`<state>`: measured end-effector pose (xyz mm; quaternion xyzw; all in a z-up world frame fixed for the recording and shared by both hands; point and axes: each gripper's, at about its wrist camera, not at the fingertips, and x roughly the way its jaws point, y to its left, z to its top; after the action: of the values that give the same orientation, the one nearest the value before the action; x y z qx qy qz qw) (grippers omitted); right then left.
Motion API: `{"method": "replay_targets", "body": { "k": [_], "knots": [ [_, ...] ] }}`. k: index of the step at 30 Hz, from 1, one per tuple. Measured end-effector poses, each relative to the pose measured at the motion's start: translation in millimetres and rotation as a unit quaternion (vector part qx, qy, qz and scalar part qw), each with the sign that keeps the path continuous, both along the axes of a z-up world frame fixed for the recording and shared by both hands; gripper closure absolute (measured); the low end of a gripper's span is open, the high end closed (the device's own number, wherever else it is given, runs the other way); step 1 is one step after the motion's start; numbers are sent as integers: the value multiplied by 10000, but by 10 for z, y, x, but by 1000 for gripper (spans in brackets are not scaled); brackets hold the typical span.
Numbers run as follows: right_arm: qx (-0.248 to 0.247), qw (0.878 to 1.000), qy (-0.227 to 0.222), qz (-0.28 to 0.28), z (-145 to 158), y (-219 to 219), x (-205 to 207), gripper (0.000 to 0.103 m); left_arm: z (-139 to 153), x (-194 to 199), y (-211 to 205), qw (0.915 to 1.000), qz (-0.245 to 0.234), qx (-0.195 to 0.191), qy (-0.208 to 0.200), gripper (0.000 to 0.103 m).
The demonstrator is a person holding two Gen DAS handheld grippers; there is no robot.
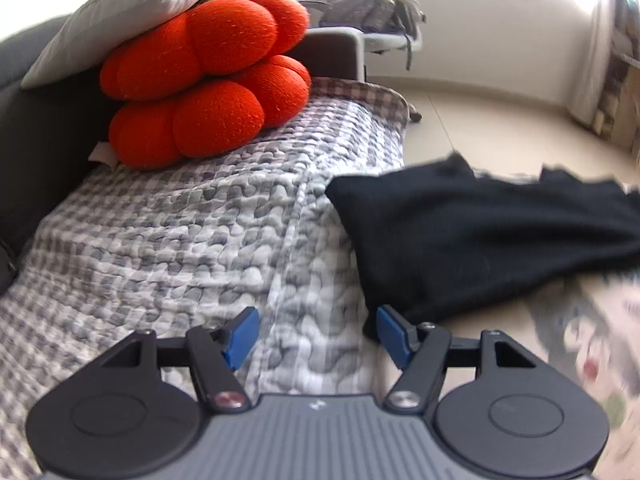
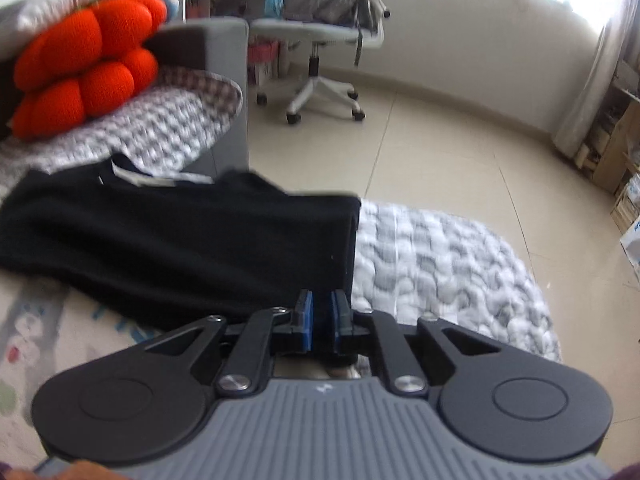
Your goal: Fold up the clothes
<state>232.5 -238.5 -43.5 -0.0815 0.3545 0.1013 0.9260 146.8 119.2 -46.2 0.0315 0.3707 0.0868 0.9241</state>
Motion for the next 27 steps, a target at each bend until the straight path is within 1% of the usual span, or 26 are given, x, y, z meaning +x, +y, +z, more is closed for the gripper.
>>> {"method": "replay_targets", "body": {
  "k": [2,4,5,7,11,15,18,19,21,23,24,25,27],
  "knots": [
    [-5,10000,-3,24,-7,-1,3,91,0,-42,-2,9998,-112,-35,134,37],
    [24,10000,17,0,25,-3,-6,89,5,-103,11,9995,-215,-124,177,36],
    [14,10000,14,10,30,-4,-20,87,28,-127,31,9996,-176,-146,152,36],
    [15,10000,-9,19,36,-6,-45,85,74,-173,74,9997,-94,-199,98,36],
    [175,9997,-140,87,130,-10,-120,83,162,-185,253,9963,273,-792,-185,36],
    [331,9981,-371,366,246,120,-233,83,164,-86,245,9922,341,-1153,-318,36],
    [471,9959,-413,650,293,250,-316,83,103,27,261,9859,375,-1613,-258,37],
    [503,9952,-404,738,297,295,-342,83,67,61,261,9848,383,-1684,-206,39],
    [481,9939,-410,904,291,393,-397,83,-4,126,261,9824,397,-1824,-101,65],
    [405,9931,-382,1034,265,476,-431,83,-49,122,236,9809,334,-1916,20,71],
    [364,9928,-354,1089,243,515,-440,83,-24,101,217,9813,256,-1905,18,77],
    [324,9925,-332,1130,218,548,-446,83,1,78,212,9803,180,-1964,23,81],
    [262,9922,-292,1186,174,605,-450,83,12,25,226,9780,143,-2081,25,84]
  ]
}}
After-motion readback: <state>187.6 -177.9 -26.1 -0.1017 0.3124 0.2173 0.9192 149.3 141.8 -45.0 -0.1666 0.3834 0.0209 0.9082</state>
